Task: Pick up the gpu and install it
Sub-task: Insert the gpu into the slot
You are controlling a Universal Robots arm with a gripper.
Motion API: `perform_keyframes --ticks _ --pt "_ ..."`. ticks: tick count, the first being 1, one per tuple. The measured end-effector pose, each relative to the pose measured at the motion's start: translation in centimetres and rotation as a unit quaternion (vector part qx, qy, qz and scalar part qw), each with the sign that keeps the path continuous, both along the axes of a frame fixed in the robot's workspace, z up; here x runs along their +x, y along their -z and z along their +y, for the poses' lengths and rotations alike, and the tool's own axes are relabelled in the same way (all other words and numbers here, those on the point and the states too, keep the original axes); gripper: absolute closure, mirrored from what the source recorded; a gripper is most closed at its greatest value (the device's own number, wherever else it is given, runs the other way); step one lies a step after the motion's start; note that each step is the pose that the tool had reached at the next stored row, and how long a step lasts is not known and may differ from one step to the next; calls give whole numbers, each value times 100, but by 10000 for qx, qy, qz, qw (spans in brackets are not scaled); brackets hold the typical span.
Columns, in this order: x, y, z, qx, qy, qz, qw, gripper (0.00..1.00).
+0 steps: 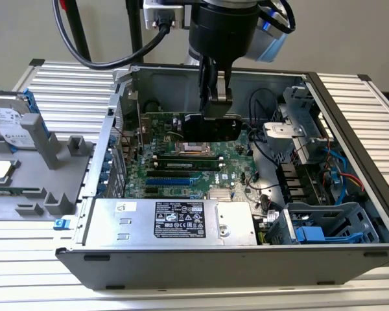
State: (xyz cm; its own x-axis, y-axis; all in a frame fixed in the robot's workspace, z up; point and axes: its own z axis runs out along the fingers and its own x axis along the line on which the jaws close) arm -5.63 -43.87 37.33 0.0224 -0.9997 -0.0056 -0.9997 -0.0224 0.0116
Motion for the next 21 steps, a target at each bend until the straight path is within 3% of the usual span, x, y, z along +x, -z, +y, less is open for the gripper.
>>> perform_keyframes --ticks 9,21 --pt "-1 20 0 0 1 0 10000 100" --pt "0 110 0 -8 0 0 10000 100"
